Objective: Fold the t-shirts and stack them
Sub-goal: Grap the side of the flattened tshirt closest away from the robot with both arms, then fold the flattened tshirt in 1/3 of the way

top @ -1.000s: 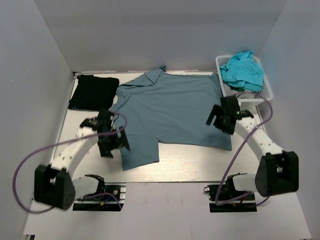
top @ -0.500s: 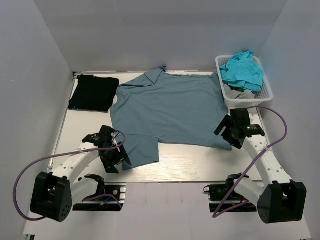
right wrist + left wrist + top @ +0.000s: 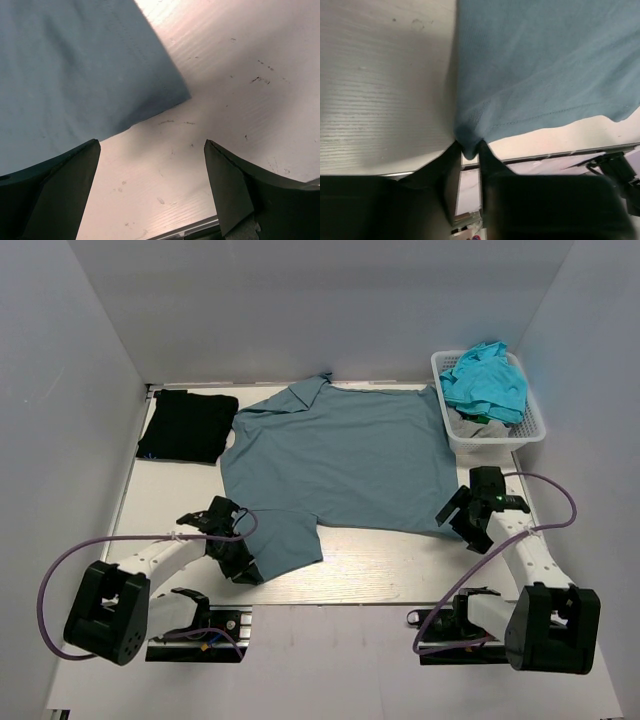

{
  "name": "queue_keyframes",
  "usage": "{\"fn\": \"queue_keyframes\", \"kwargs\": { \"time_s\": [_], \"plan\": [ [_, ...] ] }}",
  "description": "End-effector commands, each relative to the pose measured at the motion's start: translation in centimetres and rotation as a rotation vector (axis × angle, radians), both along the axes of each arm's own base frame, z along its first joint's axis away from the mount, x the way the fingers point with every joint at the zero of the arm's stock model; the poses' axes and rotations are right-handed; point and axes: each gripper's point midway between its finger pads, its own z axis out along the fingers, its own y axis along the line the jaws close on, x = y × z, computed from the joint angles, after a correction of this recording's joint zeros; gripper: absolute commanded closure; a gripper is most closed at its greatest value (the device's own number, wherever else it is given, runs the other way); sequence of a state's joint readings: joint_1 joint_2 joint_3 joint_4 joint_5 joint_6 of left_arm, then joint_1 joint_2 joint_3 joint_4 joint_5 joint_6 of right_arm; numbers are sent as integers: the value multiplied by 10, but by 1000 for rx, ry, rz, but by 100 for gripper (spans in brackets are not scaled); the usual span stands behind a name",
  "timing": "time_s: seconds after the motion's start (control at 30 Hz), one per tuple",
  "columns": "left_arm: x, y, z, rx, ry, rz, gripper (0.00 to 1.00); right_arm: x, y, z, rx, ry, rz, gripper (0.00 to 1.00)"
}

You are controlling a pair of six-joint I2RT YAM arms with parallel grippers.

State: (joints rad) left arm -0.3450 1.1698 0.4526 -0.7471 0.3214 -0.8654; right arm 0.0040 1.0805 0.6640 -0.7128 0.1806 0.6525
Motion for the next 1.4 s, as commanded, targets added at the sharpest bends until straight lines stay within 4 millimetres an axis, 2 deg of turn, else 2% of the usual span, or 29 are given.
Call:
{"fn": "queue_keyframes", "kwargs": {
  "time_s": [0.0, 0.03, 0.07, 0.1, 0.2, 0.3, 0.4, 0.47, 0.5, 0.53, 0.57, 0.6, 0.67, 0.8, 0.87, 0.9, 0.97, 1.07, 1.1, 1.17, 1.2, 1.27, 1.3, 1.33, 1.37],
  "plan": [
    [6, 15, -19, 103, -42, 5, 72, 9, -2, -9, 44, -17, -45, 10],
    [8, 17, -20, 120, -40, 6, 87, 10, 2, -15, 74, -13, -41, 10],
    [12, 15, -16, 128, -43, -1, 97, 9, 4, -19, 85, 4, -40, 10],
    [13, 17, -16, 141, -37, -1, 100, 10, 6, -20, 99, 4, -40, 10],
    [18, 15, -13, 143, -36, -13, 100, 20, 3, -27, 92, -17, -47, 10],
    [24, 8, -2, 95, -77, -14, 100, 27, 1, -34, 88, -25, -60, 16],
    [15, 4, 8, 60, -67, -8, 100, 28, 3, -40, 101, -17, -65, 25],
    [-5, 4, 12, 31, -9, 7, 100, 19, 3, -46, 105, 20, -85, 38],
    [-10, 4, 15, 27, 6, 5, 100, 8, 1, -52, 87, 63, -104, 50],
    [-18, 5, 16, 17, 18, 3, 100, 4, -3, -52, 68, 72, -121, 73],
    [-28, 9, 18, 31, 55, 3, 100, -8, -7, -54, 47, 109, -132, 78],
    [-35, 11, 17, 38, 73, 3, 100, -13, -7, -51, 42, 107, -132, 89],
    [-42, 12, 20, 35, 91, 2, 100, -25, -7, -50, 39, 138, -138, 100],
    [-62, 5, 36, -36, 158, -15, 100, -47, -4, -32, 51, 122, -147, 100],
    [-70, 1, 46, -82, 175, -20, 100, -48, 5, -21, 92, 108, -100, 100],
    [-73, 0, 55, -90, 180, -20, 100, -50, 7, -12, 96, 95, -98, 100],
    [-71, 0, 63, -106, 137, -24, 100, -49, 2, -6, 69, 85, -108, 100],
    [-48, -9, 73, -131, 65, -40, 100, -45, 6, -11, 88, 90, -81, 100],
    [-23, -21, 86, -183, -37, -79, 100, -42, 7, -12, 95, 83, -72, 100],
    [5, -32, 100, -215, -111, -122, 100, -32, 10, -12, 102, 79, -50, 100],
    [28, -39, 111, -210, -157, -132, 100, -30, 9, -11, 92, 78, -36, 100],
    [61, -41, 123, -190, -265, -139, 100, -16, 7, -1, 71, 60, -15, 100],
    [77, -46, 138, -198, -335, -148, 100, -13, 4, 2, 54, 55, -8, 100],
    [87, -46, 143, -202, -367, -146, 100, -4, 4, 12, 45, 29, 9, 100],
    [102, -49, 156, -219, -434, -140, 100, 5, 3, 18, 37, 15, 30, 100]
  ]
}}
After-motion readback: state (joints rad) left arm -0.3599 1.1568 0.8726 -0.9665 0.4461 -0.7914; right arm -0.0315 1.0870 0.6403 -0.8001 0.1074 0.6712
